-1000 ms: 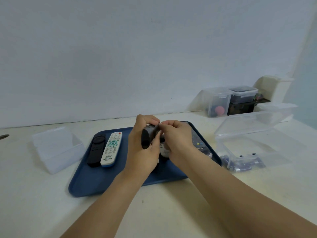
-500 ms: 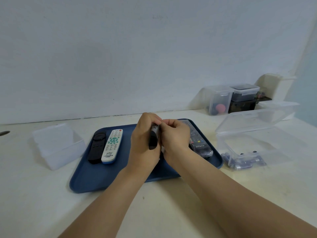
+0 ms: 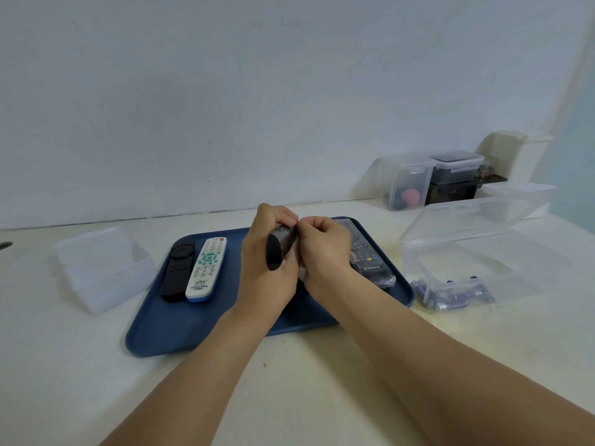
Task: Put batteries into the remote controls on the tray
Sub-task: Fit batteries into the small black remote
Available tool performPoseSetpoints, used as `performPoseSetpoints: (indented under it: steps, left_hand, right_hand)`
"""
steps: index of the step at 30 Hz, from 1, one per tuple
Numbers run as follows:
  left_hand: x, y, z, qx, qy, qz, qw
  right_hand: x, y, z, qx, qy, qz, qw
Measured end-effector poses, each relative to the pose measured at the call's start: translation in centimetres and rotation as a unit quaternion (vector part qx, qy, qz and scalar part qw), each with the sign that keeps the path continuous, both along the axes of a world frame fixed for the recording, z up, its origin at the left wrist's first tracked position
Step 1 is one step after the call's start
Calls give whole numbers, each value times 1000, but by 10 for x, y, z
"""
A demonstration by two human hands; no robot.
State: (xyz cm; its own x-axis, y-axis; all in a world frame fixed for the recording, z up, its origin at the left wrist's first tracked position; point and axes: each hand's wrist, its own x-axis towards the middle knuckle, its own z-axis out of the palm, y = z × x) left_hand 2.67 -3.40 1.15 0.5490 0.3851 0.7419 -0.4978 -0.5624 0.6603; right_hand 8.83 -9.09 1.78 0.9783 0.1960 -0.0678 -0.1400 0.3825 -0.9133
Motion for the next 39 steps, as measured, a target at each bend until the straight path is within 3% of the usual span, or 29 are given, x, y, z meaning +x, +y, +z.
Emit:
performPoseSetpoints:
  steps: [9,17,19,22,25,30,34,39]
  left_hand:
    - [0,0,0,-8,3,-2,1000]
    - [2,4,2,-86,46,-2,995]
    - [3,7,5,-175,75,-32,981]
    - [-1,18,22,-408,95,-114,901]
    - [-7,35,30,-503,98,-127,849]
    - [-12,37,31,-496,101,-148,850]
    - [-12,33,31,-464,115,-132,868]
    - [-11,28,31,-471,130,-152,859]
  right_hand:
    - [0,0,-2,8,-11,2,1000]
    - [-4,1,-3,-20,-12,-49,999]
    - [-4,-6,4,-64,-77,-61,993]
    - [-9,-23,20,-136,-247,-65,957]
    - [-18,-35,25,-152,-391,-14,908]
    - [-34,-31,17,-152,-518,23,842]
    - [-39,-26,15,-151,-555,6,818]
    - [-44,-16,12,-141,-576,-11,805]
